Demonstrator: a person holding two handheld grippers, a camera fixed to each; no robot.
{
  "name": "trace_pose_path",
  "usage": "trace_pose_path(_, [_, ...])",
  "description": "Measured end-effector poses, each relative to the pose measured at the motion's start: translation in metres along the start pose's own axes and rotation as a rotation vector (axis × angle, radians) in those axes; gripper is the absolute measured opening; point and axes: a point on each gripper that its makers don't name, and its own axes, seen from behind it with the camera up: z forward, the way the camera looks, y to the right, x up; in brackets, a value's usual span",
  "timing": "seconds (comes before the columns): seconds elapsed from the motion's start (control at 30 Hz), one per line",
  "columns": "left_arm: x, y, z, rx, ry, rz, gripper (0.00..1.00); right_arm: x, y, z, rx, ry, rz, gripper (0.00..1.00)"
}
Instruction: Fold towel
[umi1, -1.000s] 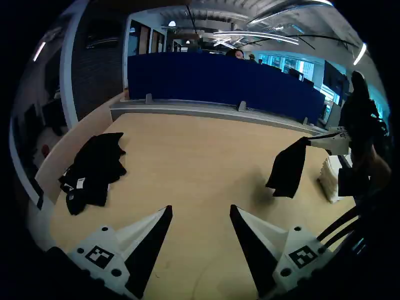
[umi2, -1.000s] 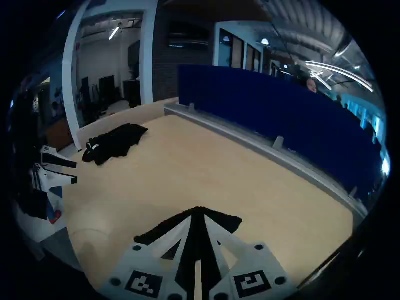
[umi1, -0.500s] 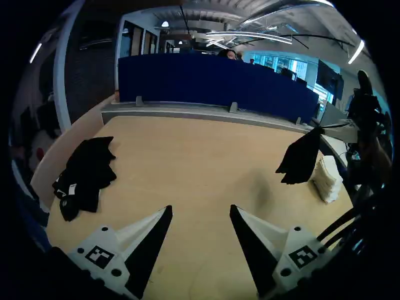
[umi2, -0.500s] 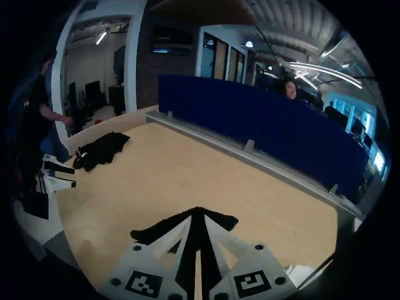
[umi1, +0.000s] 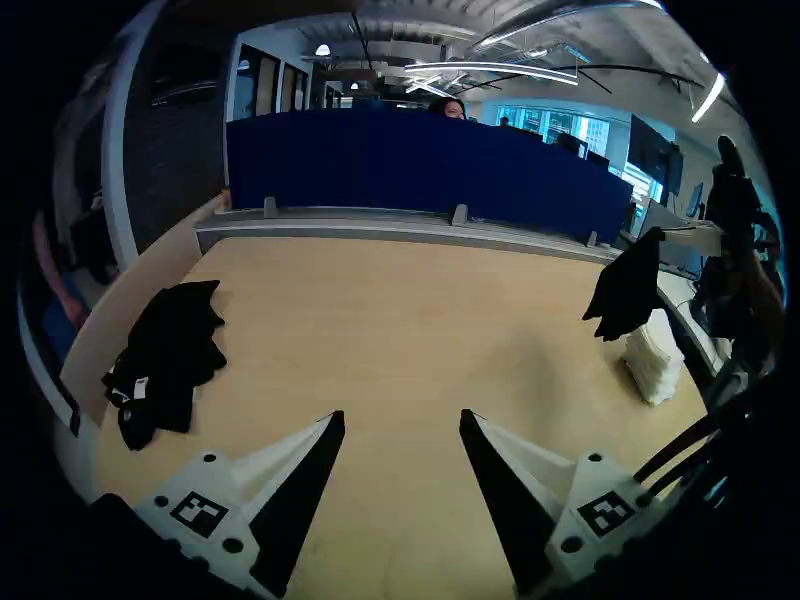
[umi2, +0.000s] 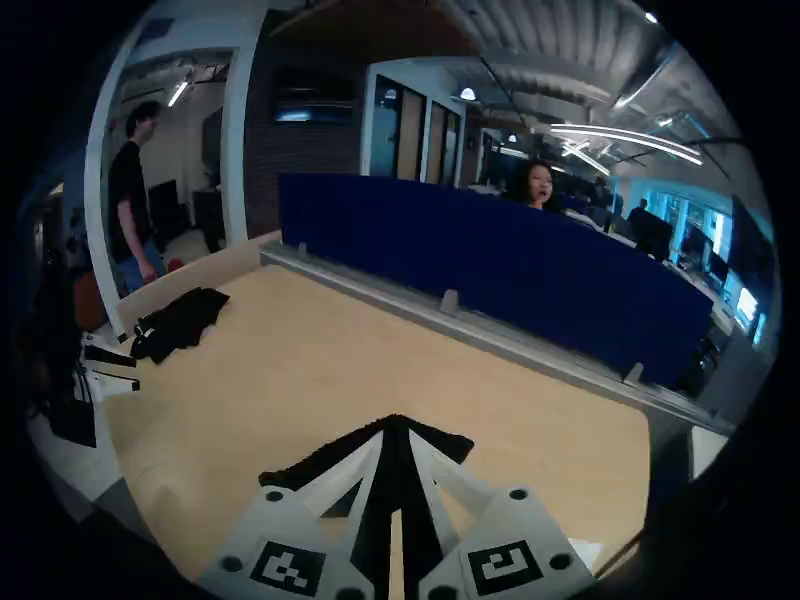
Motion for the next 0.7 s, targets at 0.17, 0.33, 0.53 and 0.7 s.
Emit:
trace_pose_path(0.17, [0.000, 0.002, 0.001, 0.004, -0.005, 0.002, 0.85, 0.003, 0.037, -0.015, -0.042, 0.003, 0.004, 0.03])
trace_pose_path(0.33, [0.001, 0.005, 0.004, 0.007, -0.008, 0.001, 0.85, 0.001, 0.073, -0.028, -0.086, -0.004, 0.005, 0.03])
trace_pose_path(0.53, [0.005, 0.012, 0.011, 0.004, -0.010, -0.006, 0.85, -0.005, 0.109, -0.041, -0.125, -0.011, 0.009, 0.03])
trace_pose_path(0.7, [0.008, 0.018, 0.016, 0.003, -0.014, 0.002, 0.85, -0.008, 0.132, -0.047, -0.145, -0.013, 0.021, 0.03])
